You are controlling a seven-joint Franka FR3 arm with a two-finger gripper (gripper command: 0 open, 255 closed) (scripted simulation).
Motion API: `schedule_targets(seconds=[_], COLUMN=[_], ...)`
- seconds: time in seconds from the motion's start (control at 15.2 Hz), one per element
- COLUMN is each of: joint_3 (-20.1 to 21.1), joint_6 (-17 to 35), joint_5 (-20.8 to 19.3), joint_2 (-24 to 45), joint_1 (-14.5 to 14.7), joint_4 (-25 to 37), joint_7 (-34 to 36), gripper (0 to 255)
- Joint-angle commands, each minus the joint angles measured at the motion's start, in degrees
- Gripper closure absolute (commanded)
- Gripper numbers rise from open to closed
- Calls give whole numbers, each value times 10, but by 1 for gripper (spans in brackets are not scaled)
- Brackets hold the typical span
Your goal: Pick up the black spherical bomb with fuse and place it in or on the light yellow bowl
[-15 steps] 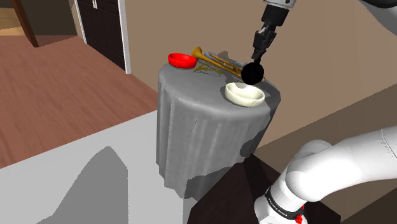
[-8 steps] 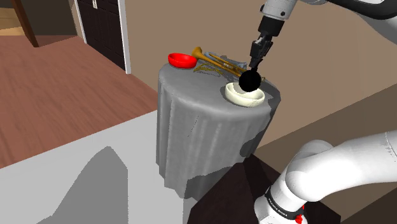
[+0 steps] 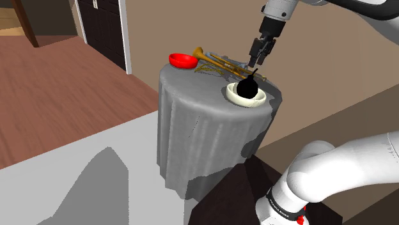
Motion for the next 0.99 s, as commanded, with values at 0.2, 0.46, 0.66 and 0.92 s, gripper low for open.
schedule_targets(seconds=[0.2, 0.46, 0.66, 0.92], joint_3=[0, 0, 0, 0], joint_6=[0, -72, -72, -72], joint_5=[0, 4, 4, 4], joint_2=[0, 36, 36, 36], joint_1=[0, 3, 3, 3], joint_4=[0, 108, 108, 108], joint_7=[0, -4, -4, -4], gripper=[0, 0, 0, 0])
